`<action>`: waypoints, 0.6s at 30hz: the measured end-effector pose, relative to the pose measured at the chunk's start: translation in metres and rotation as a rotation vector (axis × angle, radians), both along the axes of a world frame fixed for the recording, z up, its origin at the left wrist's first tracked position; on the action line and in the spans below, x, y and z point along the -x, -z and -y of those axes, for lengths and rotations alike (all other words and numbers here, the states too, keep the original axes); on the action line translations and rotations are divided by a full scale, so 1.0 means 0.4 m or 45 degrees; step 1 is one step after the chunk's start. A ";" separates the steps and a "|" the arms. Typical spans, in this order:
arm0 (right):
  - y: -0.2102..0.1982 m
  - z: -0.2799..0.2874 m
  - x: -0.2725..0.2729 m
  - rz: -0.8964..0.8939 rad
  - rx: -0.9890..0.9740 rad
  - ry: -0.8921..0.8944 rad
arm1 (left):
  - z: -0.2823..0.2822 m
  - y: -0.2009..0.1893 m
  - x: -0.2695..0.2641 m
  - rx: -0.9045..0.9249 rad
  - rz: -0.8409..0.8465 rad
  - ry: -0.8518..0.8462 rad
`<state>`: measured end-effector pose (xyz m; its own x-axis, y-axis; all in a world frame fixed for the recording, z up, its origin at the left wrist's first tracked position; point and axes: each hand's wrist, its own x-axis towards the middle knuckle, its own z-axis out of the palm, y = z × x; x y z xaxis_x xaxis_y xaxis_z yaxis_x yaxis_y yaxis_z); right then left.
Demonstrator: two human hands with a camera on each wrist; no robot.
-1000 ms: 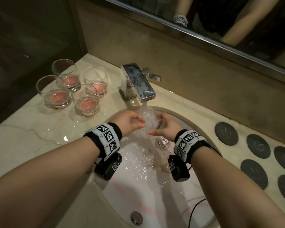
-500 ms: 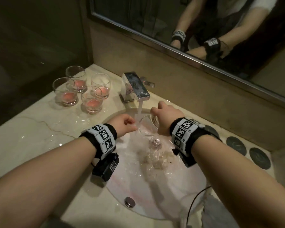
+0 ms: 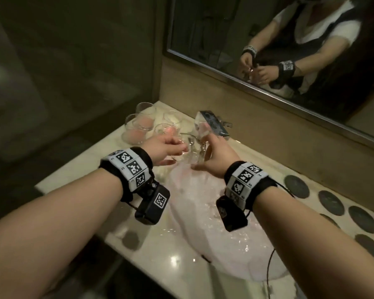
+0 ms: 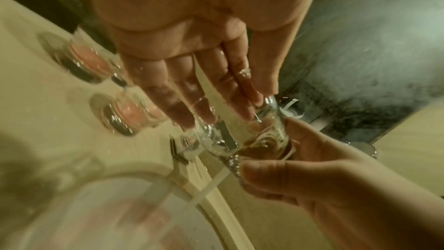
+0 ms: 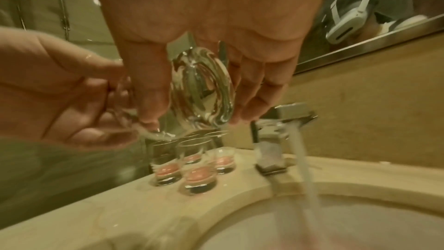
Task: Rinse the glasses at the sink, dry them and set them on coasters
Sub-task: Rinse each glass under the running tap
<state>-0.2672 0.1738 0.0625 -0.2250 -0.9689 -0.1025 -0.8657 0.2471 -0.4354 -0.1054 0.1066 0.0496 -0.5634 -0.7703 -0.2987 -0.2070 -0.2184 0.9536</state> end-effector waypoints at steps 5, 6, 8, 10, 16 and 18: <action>0.031 0.077 -0.159 0.139 0.032 0.019 | 0.065 -0.031 -0.153 0.410 0.239 -0.004; 0.039 0.093 -0.189 0.162 0.019 0.032 | 0.083 -0.027 -0.189 0.531 0.336 -0.005; 0.052 0.114 -0.223 0.176 -0.024 0.089 | 0.112 -0.015 -0.245 0.724 0.561 0.051; 0.066 0.129 -0.253 0.167 -0.046 0.157 | 0.144 0.007 -0.303 0.831 0.768 0.142; 0.101 0.141 -0.309 0.131 -0.053 0.296 | 0.234 0.075 -0.381 0.961 1.151 0.421; 0.112 0.144 -0.323 0.120 -0.075 0.329 | 0.254 0.091 -0.386 0.941 1.218 0.520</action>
